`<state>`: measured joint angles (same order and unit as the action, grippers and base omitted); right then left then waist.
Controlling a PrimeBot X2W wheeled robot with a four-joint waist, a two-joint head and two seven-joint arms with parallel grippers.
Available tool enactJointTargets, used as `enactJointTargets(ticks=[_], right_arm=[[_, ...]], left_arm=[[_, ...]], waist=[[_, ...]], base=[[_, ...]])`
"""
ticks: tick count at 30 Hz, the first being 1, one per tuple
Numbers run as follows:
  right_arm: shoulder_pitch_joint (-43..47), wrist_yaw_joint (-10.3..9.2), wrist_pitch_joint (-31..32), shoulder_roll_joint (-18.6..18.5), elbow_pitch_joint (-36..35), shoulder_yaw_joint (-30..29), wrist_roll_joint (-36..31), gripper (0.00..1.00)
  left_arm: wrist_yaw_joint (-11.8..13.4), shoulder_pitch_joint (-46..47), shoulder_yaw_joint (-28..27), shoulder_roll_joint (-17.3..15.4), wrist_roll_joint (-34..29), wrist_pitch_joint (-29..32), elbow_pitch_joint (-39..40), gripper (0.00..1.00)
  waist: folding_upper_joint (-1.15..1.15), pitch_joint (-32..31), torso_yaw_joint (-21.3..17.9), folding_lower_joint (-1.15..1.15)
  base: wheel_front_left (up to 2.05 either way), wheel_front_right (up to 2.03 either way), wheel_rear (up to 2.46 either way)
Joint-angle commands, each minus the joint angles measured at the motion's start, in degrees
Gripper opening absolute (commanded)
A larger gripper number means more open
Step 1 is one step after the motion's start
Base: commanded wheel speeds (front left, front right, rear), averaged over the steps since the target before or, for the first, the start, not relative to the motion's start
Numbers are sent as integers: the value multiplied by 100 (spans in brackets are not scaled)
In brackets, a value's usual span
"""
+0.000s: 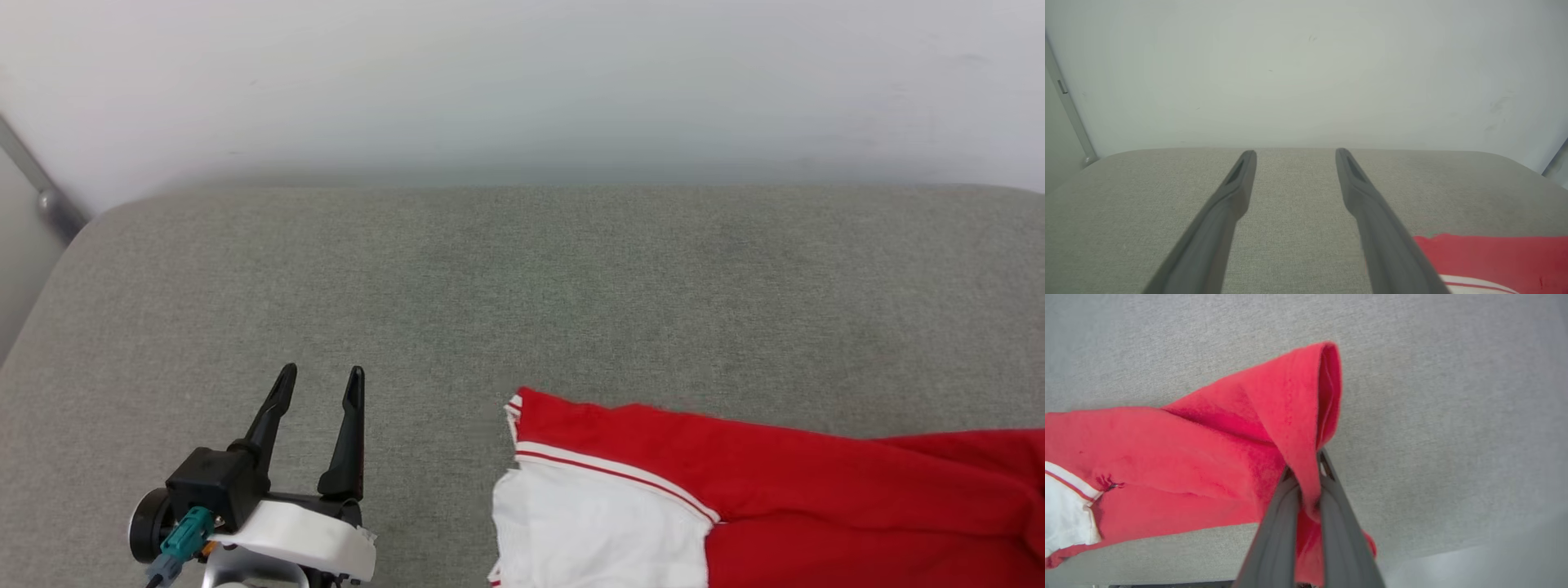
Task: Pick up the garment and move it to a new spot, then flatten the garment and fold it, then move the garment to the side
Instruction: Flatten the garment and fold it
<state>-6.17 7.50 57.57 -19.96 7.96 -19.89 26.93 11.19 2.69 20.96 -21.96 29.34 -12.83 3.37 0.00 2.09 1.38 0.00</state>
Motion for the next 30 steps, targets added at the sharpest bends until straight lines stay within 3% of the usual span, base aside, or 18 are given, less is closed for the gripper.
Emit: enactJointTargets(ticks=[1, 4, 10, 13, 16, 22, 28, 29, 30], right_arm=[[-79, -2, 83, -49, -79, -191, -53, 0], [-151, -2, 329, 131, -155, -411, -30, 0], [-459, -1, 1111, 1161, -249, -445, 836, 0], [-520, -1, 1360, 1542, -323, -230, 1393, 0], [-474, -1, 1413, 1687, -309, 177, 1925, 0], [-415, -1, 696, 1703, 206, 1710, 3140, 0], [-648, -1, -325, 1706, 798, 3059, 3374, 0], [-710, -1, -523, 1705, 883, 3180, 3348, 8], [-743, -1, -681, 1705, 988, 3303, 3360, 24]], left_arm=[[23, -47, 5, -25, -20, 1, 18, 100], [28, -64, 14, -32, -15, -7, 11, 100], [35, -52, 51, -51, -33, 17, -26, 100], [7, 36, 76, -46, -37, 36, -29, 100], [-21, 129, 100, -38, -26, 47, -58, 100], [-95, 273, 173, 2, -4, 70, -149, 100], [-149, 381, 255, 57, 9, 70, -256, 100], [-155, 395, 264, 64, 8, 64, -271, 100], [-156, 407, 266, 73, 8, 54, -288, 100]], waist=[[0, -2, -24, 0], [0, 5, -71, 0], [0, 6, -102, 0], [0, 41, -54, 0], [0, 78, 29, 0], [0, 137, 261, 0], [0, 214, 498, 0], [0, 233, 523, 0], [0, 250, 543, 0]], base=[[0, 0, 0], [0, 0, 0], [0, 0, 0], [0, 0, 0], [0, 0, 0], [0, 0, 0], [0, 0, 0], [0, 0, 0], [0, 0, 0]])
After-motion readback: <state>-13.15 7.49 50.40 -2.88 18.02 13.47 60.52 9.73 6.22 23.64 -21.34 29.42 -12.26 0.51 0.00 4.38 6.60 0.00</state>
